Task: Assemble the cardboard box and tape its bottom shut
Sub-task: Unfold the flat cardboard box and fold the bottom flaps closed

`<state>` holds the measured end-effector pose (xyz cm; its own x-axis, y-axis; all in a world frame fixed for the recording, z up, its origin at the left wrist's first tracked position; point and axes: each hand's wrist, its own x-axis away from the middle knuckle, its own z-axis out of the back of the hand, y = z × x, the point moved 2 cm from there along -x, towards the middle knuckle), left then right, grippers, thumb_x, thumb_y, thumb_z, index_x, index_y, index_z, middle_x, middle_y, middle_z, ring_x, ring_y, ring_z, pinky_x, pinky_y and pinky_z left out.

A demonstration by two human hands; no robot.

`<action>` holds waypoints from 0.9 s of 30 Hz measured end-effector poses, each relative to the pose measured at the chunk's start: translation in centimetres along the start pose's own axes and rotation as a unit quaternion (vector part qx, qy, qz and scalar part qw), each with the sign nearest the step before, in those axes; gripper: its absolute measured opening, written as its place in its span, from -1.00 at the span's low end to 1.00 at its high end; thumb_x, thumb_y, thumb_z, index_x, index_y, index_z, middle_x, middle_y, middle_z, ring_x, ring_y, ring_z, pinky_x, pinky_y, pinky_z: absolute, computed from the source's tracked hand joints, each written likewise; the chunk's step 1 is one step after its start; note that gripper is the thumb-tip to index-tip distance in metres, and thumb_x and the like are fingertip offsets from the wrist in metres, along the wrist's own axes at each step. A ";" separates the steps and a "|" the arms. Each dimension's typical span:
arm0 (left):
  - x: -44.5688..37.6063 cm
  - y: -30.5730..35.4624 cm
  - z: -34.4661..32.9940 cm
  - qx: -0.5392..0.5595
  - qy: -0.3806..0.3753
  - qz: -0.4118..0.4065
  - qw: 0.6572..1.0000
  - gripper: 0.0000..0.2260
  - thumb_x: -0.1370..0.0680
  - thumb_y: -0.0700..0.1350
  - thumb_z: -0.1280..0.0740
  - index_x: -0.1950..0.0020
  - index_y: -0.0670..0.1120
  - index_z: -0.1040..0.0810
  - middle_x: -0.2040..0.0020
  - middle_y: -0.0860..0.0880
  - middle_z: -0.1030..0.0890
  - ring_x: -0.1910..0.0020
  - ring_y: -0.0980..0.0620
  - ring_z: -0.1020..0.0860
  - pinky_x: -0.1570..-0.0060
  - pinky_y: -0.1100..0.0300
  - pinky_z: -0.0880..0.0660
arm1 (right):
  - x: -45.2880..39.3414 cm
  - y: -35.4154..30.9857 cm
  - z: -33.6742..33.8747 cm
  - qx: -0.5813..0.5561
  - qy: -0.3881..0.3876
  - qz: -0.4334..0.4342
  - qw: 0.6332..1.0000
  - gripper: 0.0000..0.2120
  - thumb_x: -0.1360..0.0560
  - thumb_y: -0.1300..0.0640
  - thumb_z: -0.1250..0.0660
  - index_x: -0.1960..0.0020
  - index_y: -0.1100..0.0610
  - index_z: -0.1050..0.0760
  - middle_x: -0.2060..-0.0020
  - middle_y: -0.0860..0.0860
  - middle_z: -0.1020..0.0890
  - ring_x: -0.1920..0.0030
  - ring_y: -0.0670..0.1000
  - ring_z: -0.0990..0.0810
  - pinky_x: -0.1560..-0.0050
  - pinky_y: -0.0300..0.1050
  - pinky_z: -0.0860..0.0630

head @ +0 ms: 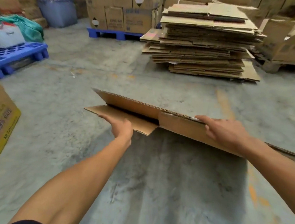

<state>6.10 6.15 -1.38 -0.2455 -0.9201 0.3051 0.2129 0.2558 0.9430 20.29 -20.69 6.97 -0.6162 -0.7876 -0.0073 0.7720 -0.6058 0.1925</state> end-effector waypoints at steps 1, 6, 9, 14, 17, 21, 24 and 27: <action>-0.2 1.6 -0.5 0.005 -0.001 -0.017 1.000 -0.18 -0.60 -0.16 -0.20 -0.52 0.22 0.40 -0.39 -0.27 -0.42 -0.25 -0.25 -0.50 -0.25 0.01 -0.43 | -0.3 0.8 0.6 -0.019 0.013 -0.001 1.000 -0.55 -0.66 0.00 -0.03 -0.53 -0.22 -0.08 -0.36 -0.02 -0.54 -0.12 0.17 -0.62 0.13 -0.03 -0.47; -1.2 9.3 -2.7 -0.003 -0.023 -0.091 0.996 -0.20 -0.58 -0.13 -0.17 -0.51 0.29 0.37 -0.37 -0.26 -0.44 -0.12 -0.27 -0.58 -0.15 -0.03 -0.53 | -2.0 5.0 4.7 -0.120 0.120 -0.010 0.985 -0.48 -0.65 0.04 -0.14 -0.55 -0.23 -0.08 -0.33 0.07 -0.57 -0.19 0.19 -0.60 -0.01 0.03 -0.53; -0.9 14.9 -3.5 -0.034 -0.051 -0.145 0.988 -0.18 -0.55 -0.17 -0.15 -0.48 0.32 0.39 -0.41 -0.24 -0.41 -0.09 -0.28 -0.60 -0.09 -0.05 -0.57 | -2.0 7.8 7.0 -0.165 0.143 -0.030 0.976 -0.48 -0.62 0.00 -0.22 -0.53 -0.19 -0.17 -0.23 0.08 -0.62 -0.15 0.15 -0.61 -0.02 0.02 -0.53; 0.3 22.0 -2.8 -0.144 -0.119 -0.235 0.954 -0.14 -0.58 -0.25 -0.20 -0.49 0.32 0.37 -0.48 -0.21 -0.36 -0.10 -0.26 -0.55 0.02 -0.09 -0.61 | 0.7 10.4 6.7 -0.281 0.078 -0.111 0.950 -0.49 -0.61 -0.09 -0.20 -0.54 -0.18 -0.19 -0.38 0.05 -0.48 -0.21 0.03 -0.51 -0.24 -0.03 -0.42; 0.9 23.9 -1.9 -0.216 -0.164 -0.288 0.919 -0.13 -0.59 -0.17 -0.27 -0.50 0.32 0.35 -0.50 -0.21 -0.34 0.04 -0.19 -0.58 0.20 -0.03 -0.61 | 2.9 12.2 3.3 -0.279 0.016 -0.174 0.944 -0.39 -0.64 0.08 -0.21 -0.59 -0.11 -0.02 -0.38 0.16 -0.49 -0.19 0.12 -0.56 -0.23 0.04 -0.46; 1.1 25.3 -1.4 -0.259 -0.217 -0.302 0.891 -0.11 -0.57 -0.29 -0.24 -0.52 0.33 0.31 -0.57 -0.16 -0.19 0.13 -0.14 -0.59 0.24 -0.17 -0.64 | 3.5 13.8 2.7 -0.233 0.036 -0.275 0.932 -0.45 -0.66 0.02 -0.07 -0.60 -0.10 0.04 -0.28 0.26 -0.56 -0.16 0.30 -0.58 -0.11 0.15 -0.51; 0.7 26.7 -0.9 -0.280 -0.285 -0.288 0.870 -0.05 -0.52 -0.31 -0.28 -0.51 0.34 0.31 -0.54 -0.08 -0.21 -0.08 -0.20 -0.54 0.19 -0.22 -0.63 | 2.5 14.8 6.2 -0.200 0.120 -0.309 0.922 -0.50 -0.67 0.01 -0.06 -0.58 -0.13 -0.04 -0.13 0.32 -0.63 -0.04 0.34 -0.61 -0.01 0.17 -0.54; 0.3 27.8 -0.5 -0.338 -0.303 -0.281 0.846 -0.06 -0.50 -0.29 -0.31 -0.54 0.31 0.27 -0.54 -0.10 -0.27 -0.24 -0.22 -0.50 -0.06 -0.22 -0.58 | 1.9 15.8 9.9 -0.191 0.164 -0.335 0.908 -0.52 -0.68 0.06 -0.06 -0.57 -0.11 -0.11 -0.15 0.30 -0.62 -0.08 0.34 -0.59 -0.04 0.16 -0.51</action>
<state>12.44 12.82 24.82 -0.8832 -0.4675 0.0385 0.3429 -0.5874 0.7330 29.76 -30.69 19.69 -0.9360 -0.1817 -0.3014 0.2782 -0.9065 -0.3176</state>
